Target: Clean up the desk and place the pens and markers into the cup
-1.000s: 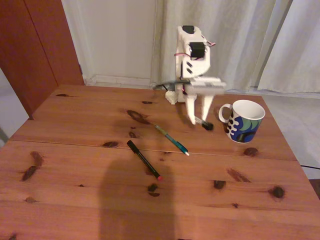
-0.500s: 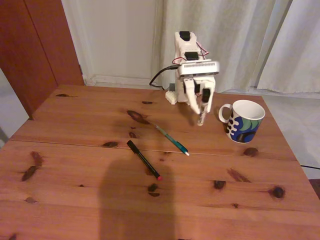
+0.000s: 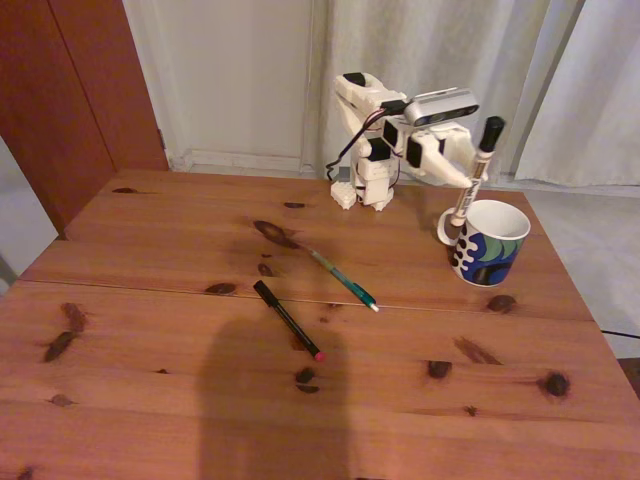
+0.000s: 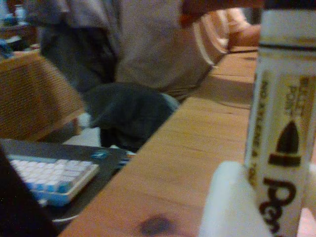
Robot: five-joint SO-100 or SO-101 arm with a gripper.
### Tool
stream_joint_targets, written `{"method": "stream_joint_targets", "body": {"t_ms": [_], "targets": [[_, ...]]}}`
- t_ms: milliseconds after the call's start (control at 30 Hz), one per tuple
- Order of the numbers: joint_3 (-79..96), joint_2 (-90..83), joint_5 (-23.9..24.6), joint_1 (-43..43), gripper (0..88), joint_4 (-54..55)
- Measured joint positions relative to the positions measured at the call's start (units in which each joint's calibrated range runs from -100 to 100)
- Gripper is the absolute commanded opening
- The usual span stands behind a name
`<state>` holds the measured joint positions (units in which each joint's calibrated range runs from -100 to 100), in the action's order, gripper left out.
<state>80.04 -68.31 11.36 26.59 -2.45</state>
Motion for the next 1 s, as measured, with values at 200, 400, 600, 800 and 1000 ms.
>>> {"method": "stream_joint_targets", "body": {"t_ms": [200,400,600,800,1000], "targets": [[0.3,-0.1,-0.2,4.8,0.8,0.2],[0.3,-0.1,-2.6,8.7,0.8,0.2],[0.3,-0.1,-3.5,11.5,0.8,0.2],[0.6,-0.1,-3.5,12.5,0.8,0.2],[5.5,-0.2,-3.5,12.9,0.8,0.3]]}}
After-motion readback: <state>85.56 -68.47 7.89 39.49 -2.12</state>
